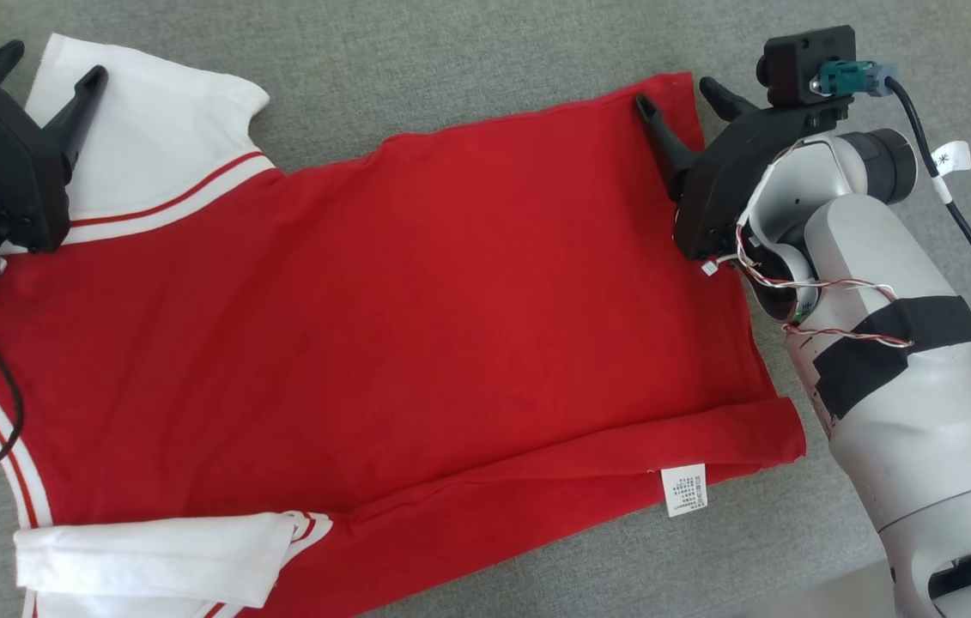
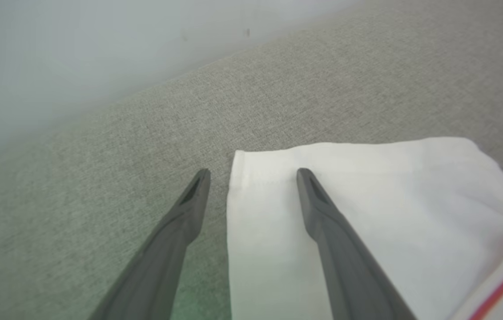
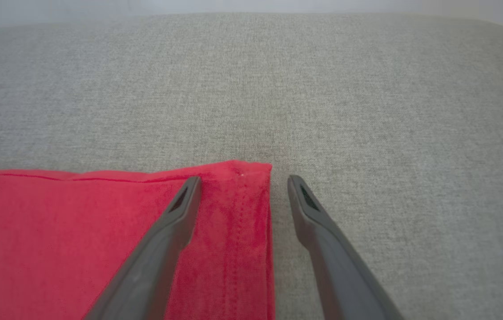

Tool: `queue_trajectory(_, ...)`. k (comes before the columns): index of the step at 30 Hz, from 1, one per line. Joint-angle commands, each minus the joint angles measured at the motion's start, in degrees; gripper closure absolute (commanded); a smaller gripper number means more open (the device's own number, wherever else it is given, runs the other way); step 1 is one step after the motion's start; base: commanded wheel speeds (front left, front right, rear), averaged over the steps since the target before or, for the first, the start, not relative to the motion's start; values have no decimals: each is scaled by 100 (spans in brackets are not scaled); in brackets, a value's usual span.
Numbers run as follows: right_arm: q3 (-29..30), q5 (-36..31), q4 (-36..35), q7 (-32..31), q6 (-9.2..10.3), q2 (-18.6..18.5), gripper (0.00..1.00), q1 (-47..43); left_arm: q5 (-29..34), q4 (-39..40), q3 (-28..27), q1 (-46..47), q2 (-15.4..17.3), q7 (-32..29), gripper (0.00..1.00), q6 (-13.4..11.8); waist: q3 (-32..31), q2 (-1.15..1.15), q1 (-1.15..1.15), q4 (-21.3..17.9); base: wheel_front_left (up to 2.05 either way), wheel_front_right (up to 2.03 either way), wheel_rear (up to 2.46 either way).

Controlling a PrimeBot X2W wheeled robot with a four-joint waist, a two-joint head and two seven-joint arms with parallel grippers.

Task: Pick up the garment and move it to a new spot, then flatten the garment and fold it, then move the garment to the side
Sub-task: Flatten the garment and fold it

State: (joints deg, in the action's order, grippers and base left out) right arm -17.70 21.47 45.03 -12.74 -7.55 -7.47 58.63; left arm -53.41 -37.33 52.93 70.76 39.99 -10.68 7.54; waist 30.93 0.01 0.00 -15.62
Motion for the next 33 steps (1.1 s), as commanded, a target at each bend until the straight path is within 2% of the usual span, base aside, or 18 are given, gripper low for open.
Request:
queue_trajectory(1, -33, 47, 28, 27, 13, 22, 0, 29, -99, -51, 29, 81, -20, 23, 0, -12, 35, -1, 0, -33, 0, 0, 0)
queue_trajectory(6, -137, 131, 192, 40, 13, 6, 0, 126, -224, -330, 309, 235, -70, -27, 0, -13, 84, -1, 0, -57, 0, 0, 0)
queue_trajectory(7, -163, 140, 222, 45, 13, 13, 23, 131, -239, -372, 381, 236, -93, -70, 0, -13, 92, -1, 0, -58, 0, 0, 0)
queue_trajectory(8, -185, 155, 250, 62, 13, 25, 73, 157, -264, -388, 447, 267, -115, -90, 55, -12, 93, -1, 0, -51, 0, 0, 0)
queue_trajectory(9, -208, 166, 269, 79, 13, 26, 100, 188, -322, -407, 487, 295, -126, -73, 100, -11, 89, -1, 0, -35, 0, 0, 0)
queue_trajectory(16, -241, 257, 455, 266, 13, -76, 100, 301, -701, -371, 603, 432, -251, 335, 100, -12, -76, -1, 0, 206, 0, 0, 0)
queue_trajectory(21, -215, 332, 501, 761, 13, -201, 100, 216, -932, -170, 614, 352, -317, 947, 100, -12, -342, -1, 0, 416, 0, 0, 0)
queue_trajectory(30, -403, 542, 316, 1604, 13, -648, 100, -647, -1215, 736, 715, -568, -184, 2109, 100, -12, -931, -1, 0, 835, 0, 0, 0)
queue_trajectory(33, -418, 613, 239, 1855, 13, -823, 100, -945, -1236, 1088, 677, -936, -120, 2336, 100, -117, -1057, -1, 0, 968, 0, 0, 0)
